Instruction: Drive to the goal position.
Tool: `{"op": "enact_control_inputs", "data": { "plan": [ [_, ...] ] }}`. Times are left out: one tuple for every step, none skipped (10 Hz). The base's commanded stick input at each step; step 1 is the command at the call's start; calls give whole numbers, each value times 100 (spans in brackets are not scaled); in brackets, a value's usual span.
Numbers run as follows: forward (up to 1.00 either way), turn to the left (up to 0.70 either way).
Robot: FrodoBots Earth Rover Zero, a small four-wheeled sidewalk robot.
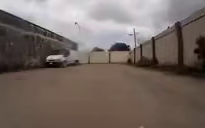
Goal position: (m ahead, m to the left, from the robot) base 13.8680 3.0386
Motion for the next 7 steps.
{"op": "enact_control_inputs", "data": {
  "plan": [
    [100, 0],
    [100, 0],
    [100, 0],
    [100, 0],
    [100, 0],
    [100, 0],
    [100, 0]
  ]
}}
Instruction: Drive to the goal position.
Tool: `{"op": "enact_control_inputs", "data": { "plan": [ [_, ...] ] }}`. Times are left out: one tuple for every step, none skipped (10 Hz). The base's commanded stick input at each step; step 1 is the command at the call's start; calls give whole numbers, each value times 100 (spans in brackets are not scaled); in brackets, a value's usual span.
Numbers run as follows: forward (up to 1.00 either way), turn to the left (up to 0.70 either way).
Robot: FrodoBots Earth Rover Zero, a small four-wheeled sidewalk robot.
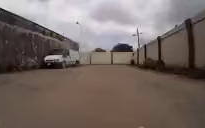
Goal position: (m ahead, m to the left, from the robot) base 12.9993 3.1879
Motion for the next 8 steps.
{"op": "enact_control_inputs", "data": {
  "plan": [
    [100, 0],
    [100, 0],
    [100, 0],
    [100, 0],
    [100, 0],
    [100, 0],
    [100, 0],
    [100, 0]
  ]
}}
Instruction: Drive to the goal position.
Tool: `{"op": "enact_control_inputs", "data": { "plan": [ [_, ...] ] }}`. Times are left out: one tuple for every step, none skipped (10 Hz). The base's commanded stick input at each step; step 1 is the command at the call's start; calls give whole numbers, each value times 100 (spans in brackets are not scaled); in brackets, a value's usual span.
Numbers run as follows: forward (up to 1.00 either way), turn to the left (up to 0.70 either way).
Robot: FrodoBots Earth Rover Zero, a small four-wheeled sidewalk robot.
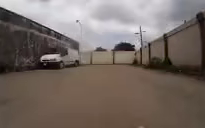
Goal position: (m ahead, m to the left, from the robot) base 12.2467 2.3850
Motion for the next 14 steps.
{"op": "enact_control_inputs", "data": {
  "plan": [
    [100, 0],
    [100, 0],
    [100, 0],
    [100, 0],
    [100, 0],
    [100, 0],
    [100, 0],
    [100, 0],
    [100, 0],
    [100, 0],
    [100, 0],
    [100, 0],
    [100, 0],
    [100, 0]
  ]
}}
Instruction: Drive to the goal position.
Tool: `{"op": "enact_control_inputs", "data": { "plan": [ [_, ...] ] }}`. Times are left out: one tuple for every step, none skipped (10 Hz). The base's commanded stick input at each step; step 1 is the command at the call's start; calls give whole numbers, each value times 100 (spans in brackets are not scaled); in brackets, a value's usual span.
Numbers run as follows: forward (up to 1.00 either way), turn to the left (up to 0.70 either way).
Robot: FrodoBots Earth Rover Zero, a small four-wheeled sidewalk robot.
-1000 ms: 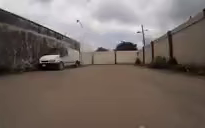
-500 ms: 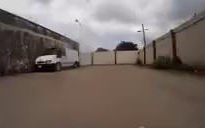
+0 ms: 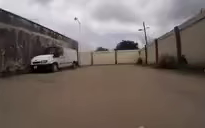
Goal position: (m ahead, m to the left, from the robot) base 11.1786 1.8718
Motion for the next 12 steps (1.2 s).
{"op": "enact_control_inputs", "data": {
  "plan": [
    [100, 0],
    [100, 0],
    [100, 0],
    [100, 0],
    [100, 0],
    [100, 0],
    [100, 0],
    [100, 0],
    [100, 0],
    [100, 0],
    [100, 0],
    [100, 0]
  ]
}}
